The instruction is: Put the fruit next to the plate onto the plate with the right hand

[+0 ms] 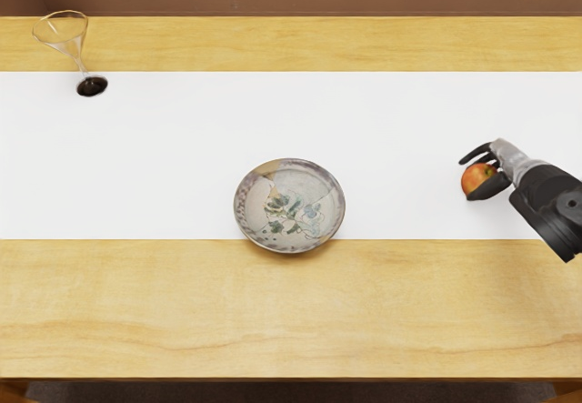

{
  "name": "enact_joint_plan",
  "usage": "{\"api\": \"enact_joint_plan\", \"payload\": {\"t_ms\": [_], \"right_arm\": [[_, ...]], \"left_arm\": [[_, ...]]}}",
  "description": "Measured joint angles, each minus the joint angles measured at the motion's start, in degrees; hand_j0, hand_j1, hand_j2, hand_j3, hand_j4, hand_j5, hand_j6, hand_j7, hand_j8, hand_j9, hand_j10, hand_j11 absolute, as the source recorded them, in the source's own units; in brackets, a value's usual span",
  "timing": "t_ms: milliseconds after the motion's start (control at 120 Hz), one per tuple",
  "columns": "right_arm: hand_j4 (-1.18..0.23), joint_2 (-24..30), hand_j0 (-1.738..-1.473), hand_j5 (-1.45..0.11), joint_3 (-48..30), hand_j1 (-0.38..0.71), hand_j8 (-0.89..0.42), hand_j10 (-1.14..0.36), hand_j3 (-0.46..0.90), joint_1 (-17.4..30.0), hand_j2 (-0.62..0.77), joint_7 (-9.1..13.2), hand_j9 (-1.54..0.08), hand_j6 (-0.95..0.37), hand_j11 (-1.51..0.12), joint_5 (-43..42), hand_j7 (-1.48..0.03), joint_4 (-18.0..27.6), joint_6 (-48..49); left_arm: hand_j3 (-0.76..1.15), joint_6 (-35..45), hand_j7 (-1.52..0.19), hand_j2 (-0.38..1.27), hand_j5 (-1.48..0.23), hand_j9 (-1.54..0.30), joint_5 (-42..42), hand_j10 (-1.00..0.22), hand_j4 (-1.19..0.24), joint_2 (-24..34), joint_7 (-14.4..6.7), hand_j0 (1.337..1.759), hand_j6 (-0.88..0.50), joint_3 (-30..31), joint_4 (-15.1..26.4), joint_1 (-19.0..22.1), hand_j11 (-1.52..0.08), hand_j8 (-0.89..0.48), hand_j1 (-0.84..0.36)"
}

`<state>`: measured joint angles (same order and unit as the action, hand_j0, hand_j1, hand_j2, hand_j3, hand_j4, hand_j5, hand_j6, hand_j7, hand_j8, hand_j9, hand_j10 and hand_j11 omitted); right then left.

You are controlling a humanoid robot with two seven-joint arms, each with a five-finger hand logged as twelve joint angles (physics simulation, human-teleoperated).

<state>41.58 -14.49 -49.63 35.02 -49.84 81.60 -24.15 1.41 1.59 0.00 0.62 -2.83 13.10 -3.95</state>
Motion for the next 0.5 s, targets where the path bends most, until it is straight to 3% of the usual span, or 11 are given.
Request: {"api": "enact_joint_plan", "payload": {"t_ms": [267,500], "right_arm": [[-0.64,-0.04,-1.651,-0.84,-0.72,0.22,-0.35,-0.52,0.00,-0.14,0.07,0.01,-0.85,-0.44,-0.86,0.97,-0.83,0.05,0.67],[-0.66,-3.22,-1.651,-0.89,-11.28,0.21,-0.36,-0.53,0.00,-2.25,0.11,0.03,-0.89,-0.47,-0.90,2.72,-0.87,1.52,7.89]], "left_arm": [[0.00,0.00,0.00,0.00,0.00,0.00,0.00,0.00,0.00,0.00,0.00,1.658,0.00,0.00,0.00,0.00,0.00,0.00,0.35],[0.00,0.00,0.00,0.00,0.00,0.00,0.00,0.00,0.00,0.00,0.00,1.658,0.00,0.00,0.00,0.00,0.00,0.00,0.35]]}}
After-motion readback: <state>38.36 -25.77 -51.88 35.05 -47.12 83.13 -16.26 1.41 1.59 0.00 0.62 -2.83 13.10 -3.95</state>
